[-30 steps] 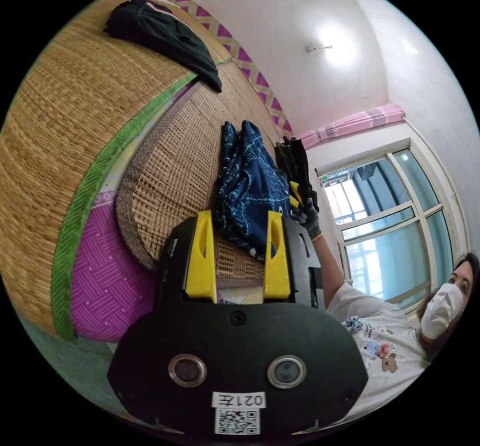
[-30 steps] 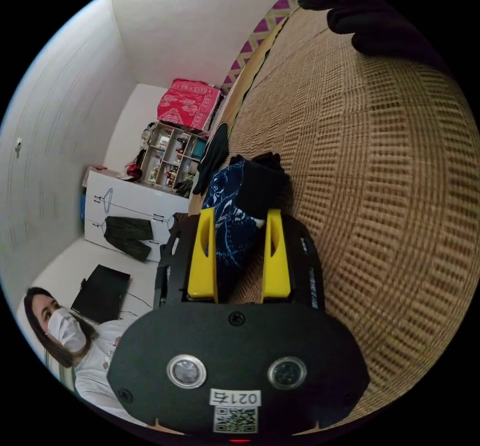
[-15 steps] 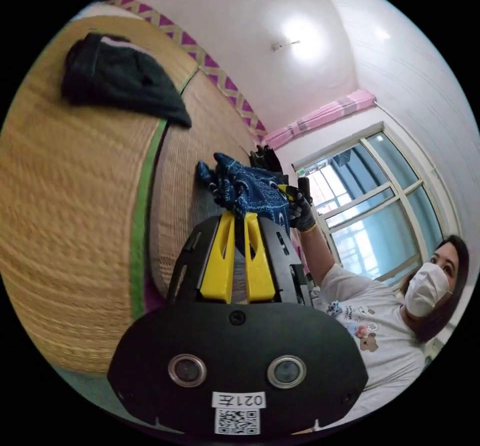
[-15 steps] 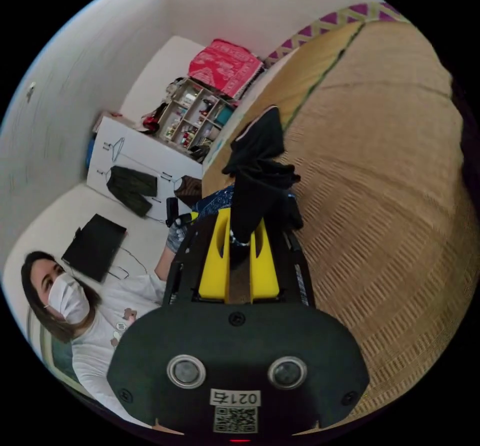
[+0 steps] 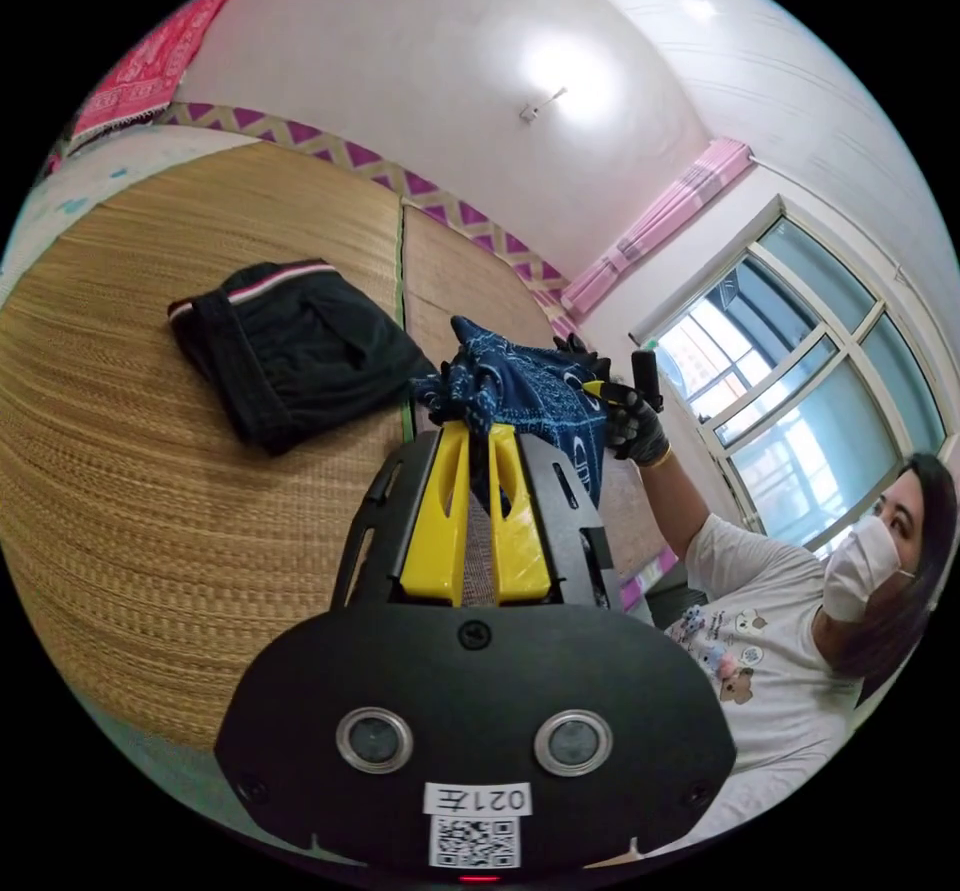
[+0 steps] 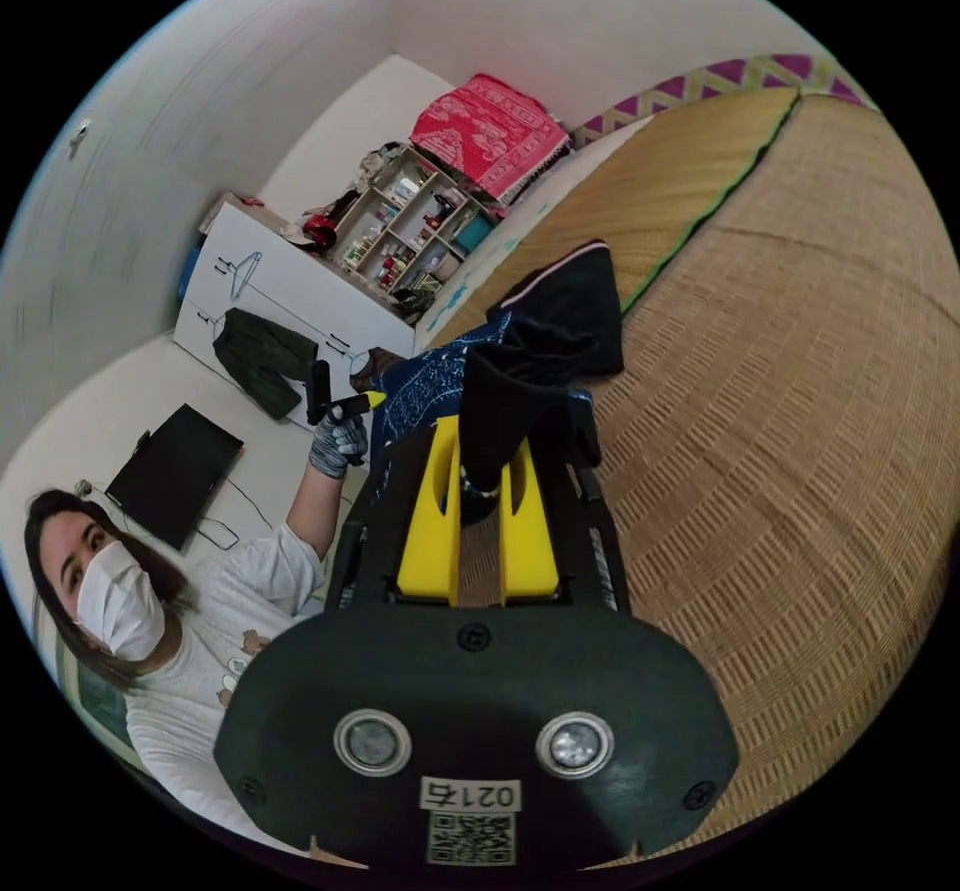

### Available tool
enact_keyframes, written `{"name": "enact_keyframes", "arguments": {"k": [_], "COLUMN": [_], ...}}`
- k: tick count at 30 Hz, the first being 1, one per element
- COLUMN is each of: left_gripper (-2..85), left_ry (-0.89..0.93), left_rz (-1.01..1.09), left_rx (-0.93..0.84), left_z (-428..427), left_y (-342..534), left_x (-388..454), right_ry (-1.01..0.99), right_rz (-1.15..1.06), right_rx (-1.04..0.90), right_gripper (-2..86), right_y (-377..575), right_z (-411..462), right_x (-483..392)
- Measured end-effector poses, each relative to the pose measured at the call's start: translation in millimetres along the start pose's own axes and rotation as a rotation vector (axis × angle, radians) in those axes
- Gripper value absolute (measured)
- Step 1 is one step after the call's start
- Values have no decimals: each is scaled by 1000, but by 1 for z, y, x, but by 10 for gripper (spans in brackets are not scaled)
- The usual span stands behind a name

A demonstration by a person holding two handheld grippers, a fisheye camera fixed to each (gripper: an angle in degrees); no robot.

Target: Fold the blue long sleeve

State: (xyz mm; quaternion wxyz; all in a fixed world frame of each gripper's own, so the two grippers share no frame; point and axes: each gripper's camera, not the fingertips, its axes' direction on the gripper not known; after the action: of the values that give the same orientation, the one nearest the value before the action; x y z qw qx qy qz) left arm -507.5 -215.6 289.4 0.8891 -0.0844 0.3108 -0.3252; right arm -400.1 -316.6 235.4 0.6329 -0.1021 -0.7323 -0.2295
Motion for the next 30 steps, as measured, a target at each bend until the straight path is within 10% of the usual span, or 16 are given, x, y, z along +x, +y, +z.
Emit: {"name": "enact_keyframes", "arguments": {"k": [8,21,26,30], "left_gripper": [-6,28,58,42], "left_ry": [49,190,142,168], "left_rz": [68,276,151,188], "left_rx": [-96,-55,-57,-70], "left_z": [86,342,415,409], "left_y": [-3,-240,-243,-178], "left_x": [71,288,273,240], "right_ry": [83,535,864,857], "right_rz": [45,97,543,471], "right_rx": [1,414,393,484], "right_gripper": [56,63,153,143], "right_y": [33,58,105,143], "right_z": [-66,-349,-369,-344], "right_x": [7,-25,50,35]}}
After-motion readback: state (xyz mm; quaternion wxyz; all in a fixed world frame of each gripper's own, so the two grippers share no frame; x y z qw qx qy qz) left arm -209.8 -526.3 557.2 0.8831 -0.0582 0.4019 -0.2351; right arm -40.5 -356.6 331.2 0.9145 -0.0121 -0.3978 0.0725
